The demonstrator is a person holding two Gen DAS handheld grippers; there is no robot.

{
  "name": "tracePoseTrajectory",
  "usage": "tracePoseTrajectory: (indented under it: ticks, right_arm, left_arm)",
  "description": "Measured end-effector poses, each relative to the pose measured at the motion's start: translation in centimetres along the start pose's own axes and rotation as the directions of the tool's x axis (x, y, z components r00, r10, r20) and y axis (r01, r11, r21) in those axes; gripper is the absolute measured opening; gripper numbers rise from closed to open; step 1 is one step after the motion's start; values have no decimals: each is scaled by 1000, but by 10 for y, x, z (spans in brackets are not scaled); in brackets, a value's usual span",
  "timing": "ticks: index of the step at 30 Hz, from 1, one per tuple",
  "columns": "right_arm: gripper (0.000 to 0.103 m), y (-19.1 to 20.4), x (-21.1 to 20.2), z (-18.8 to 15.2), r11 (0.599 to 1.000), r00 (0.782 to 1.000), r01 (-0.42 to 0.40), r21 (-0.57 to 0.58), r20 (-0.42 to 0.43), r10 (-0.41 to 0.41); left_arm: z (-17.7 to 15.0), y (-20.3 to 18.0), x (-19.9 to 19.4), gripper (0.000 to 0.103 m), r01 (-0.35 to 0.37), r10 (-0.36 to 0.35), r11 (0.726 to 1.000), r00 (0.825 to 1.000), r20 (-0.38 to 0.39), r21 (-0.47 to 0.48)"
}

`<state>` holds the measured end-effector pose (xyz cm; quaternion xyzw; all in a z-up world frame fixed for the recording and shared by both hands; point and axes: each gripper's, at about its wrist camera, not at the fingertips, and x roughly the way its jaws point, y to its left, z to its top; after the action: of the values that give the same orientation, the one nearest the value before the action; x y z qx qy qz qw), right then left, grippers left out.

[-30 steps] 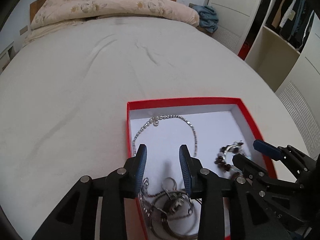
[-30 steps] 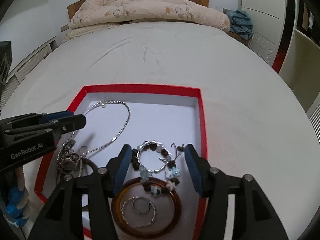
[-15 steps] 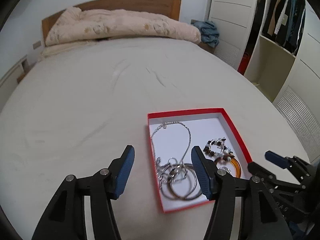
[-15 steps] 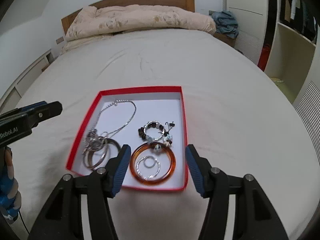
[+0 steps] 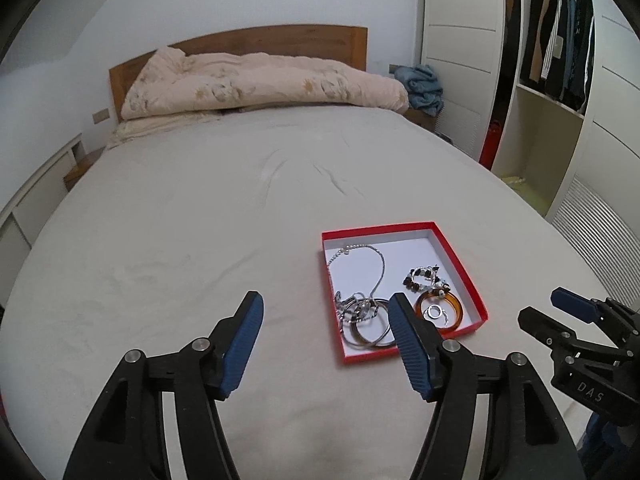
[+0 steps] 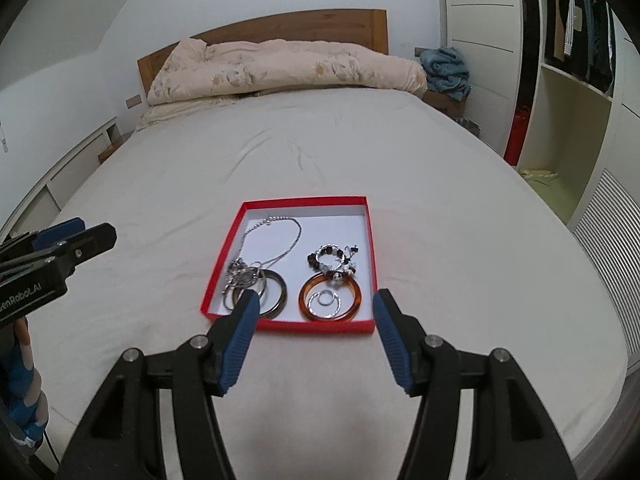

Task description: Organize jewelry

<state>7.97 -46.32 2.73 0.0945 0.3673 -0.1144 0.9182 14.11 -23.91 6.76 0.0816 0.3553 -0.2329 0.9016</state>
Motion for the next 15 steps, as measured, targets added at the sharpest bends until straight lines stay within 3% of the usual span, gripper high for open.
tracePoseTrajectory:
  ticks: [10,15]
  right_arm:
    - [66,18,-55,-20,1000,999,-4,5,32,4]
    - [74,39,-78,-30,1000,999,-15,-15,48,15]
  left_arm:
    - [-25,16,-74,82,-48,49,999,997,67,-18]
    - [-41,32,-107,84,-79,84,995,991,102,-56]
